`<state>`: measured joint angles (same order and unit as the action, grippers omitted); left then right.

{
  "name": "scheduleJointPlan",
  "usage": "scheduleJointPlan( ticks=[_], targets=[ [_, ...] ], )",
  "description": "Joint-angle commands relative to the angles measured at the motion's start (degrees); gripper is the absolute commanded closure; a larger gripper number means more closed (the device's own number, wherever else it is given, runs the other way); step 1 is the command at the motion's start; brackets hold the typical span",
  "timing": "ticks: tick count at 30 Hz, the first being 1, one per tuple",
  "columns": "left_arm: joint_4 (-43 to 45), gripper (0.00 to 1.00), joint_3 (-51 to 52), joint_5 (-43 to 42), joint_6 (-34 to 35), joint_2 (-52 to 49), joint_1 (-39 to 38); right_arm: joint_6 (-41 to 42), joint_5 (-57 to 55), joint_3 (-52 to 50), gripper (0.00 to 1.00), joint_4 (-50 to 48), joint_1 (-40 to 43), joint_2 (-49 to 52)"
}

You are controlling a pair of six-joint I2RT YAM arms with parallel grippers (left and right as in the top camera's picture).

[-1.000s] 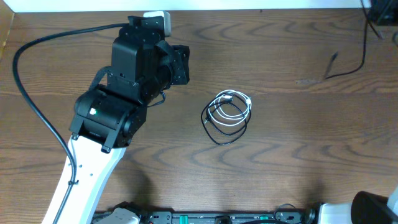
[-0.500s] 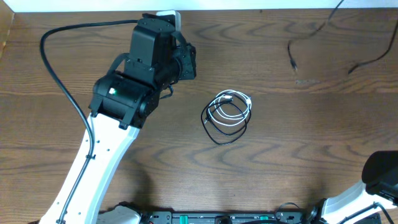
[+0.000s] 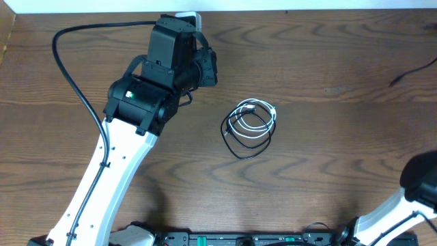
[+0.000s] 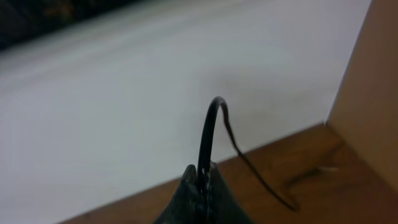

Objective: Untangle cables

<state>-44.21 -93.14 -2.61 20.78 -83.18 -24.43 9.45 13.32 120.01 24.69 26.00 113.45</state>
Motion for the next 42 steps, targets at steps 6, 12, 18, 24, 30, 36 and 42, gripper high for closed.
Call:
scheduleJointPlan(
  ticks=[6,12,18,24,30,36,42],
  targets=[
    [0.0,0.59,-0.1,0.7,-0.5,-0.4,0.1,-3.3,-2.3,0.3,0.99,1.7,1.0,13.7],
    [0.1,0.59,-0.1,0.7,-0.5,-0.4,0.1,0.1,-7.0,0.3,0.69,5.8,1.9,18.9],
    [0.1,0.59,-0.1,0.7,-0.5,-0.4,0.1,3.1,-7.1,0.4,0.01,6.5,4.0,16.7],
    [0.0,0.59,-0.1,0.7,-0.5,-0.4,0.1,3.8,-7.0,0.4,0.01,7.1,6.2,7.2],
    [-0.3,0.58,-0.1,0.0,-0.5,-0.7,0.1,3.8,-7.0,0.4,0.01,12.2,6.6,-4.1],
    [-4.0,0.58,-0.1,0.0,-0.6,-1.7,0.1,3.8,-2.8,0.4,0.01,26.9,5.7,-11.9],
    [-8.5,0.57,0.3,-5.8,-5.1,-4.0,0.1,-2.3,8.5,0.1,0.01,38.2,3.5,-12.3]
  ],
)
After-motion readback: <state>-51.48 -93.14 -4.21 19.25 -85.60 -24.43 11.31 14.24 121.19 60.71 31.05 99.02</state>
